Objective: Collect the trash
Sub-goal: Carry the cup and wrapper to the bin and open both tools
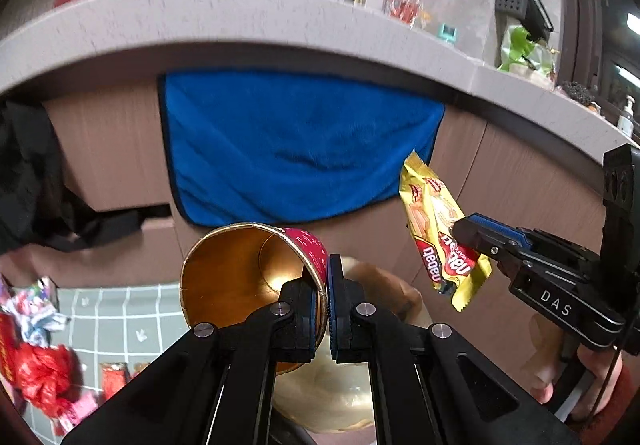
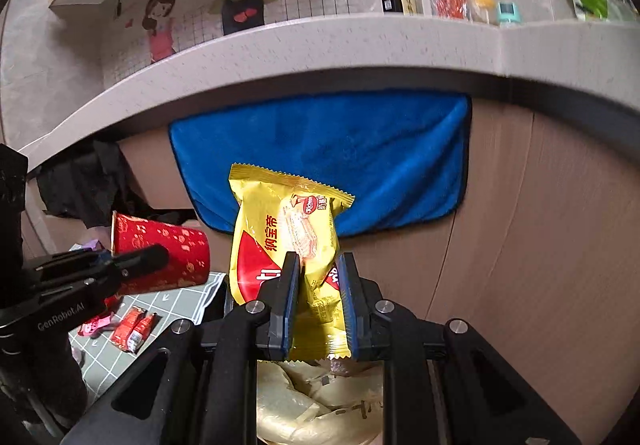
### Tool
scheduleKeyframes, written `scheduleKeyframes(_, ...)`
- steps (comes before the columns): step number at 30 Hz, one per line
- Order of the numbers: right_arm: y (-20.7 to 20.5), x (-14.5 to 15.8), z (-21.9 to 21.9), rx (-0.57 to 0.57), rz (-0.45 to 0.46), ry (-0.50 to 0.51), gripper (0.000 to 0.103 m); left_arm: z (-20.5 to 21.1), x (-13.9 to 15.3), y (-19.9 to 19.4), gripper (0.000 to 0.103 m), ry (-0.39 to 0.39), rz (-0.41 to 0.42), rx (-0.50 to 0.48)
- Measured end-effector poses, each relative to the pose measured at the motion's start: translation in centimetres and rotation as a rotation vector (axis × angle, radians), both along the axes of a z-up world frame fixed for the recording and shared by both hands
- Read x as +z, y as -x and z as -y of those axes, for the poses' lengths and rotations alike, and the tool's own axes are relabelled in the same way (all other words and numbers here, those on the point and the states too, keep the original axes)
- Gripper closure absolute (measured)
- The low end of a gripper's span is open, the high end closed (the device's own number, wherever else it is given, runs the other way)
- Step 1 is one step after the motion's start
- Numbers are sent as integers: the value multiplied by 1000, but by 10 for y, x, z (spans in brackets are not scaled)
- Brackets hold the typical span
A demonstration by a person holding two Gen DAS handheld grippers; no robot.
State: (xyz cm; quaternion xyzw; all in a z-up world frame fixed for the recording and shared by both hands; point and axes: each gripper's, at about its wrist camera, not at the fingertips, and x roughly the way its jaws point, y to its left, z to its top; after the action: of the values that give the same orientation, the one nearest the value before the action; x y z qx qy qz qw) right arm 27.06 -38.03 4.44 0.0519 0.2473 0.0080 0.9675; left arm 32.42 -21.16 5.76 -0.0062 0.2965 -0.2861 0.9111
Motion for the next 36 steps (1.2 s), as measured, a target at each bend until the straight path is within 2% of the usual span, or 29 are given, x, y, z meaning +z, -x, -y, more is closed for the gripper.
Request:
scheduleKeyframes(6,-14,-17,8,-4,-37,-22,84,4,-28,-18,99,5,-103,-13)
scheduleKeyframes(8,-20,-24,11,-6,-54,-38,80,6,-37,-27,97,9,-145,-19)
scheduleKeyframes(9,-23,-28,12,-4,-65,-46,80,6,-43,-33,94,22,-180,-31)
scheduleKeyframes(10,-27,-34,13,-4,-83,-52,75,5,-47,-38,85,40,-208,-45)
scheduleKeyframes(11,-30,-40,14,-1,-95,-60,70,3,-53,-44,79,58,-247,-63)
scheduleKeyframes(12,-32,-45,15,2,-103,-70,61,2,-56,-47,70,65,-265,-69)
scheduleKeyframes(14,-33,-54,17,-6,-119,-84,59,-4,-59,-50,68,72,-278,-64)
scheduleKeyframes(20,-26,-59,15,-40,-116,-72,59,-37,-41,-46,67,79,-230,-18)
scheduleKeyframes(25,-14,-45,2,-52,-67,-39,58,-89,-17,-31,66,32,-139,64)
scheduleKeyframes(30,0,-20,-30,-29,11,-8,51,-160,9,-9,63,25,-66,163)
scheduleKeyframes(34,6,-6,-67,7,53,24,43,-218,20,6,63,31,-14,263)
scheduleKeyframes(36,6,-2,-91,31,63,40,42,-251,22,12,63,35,-4,318)
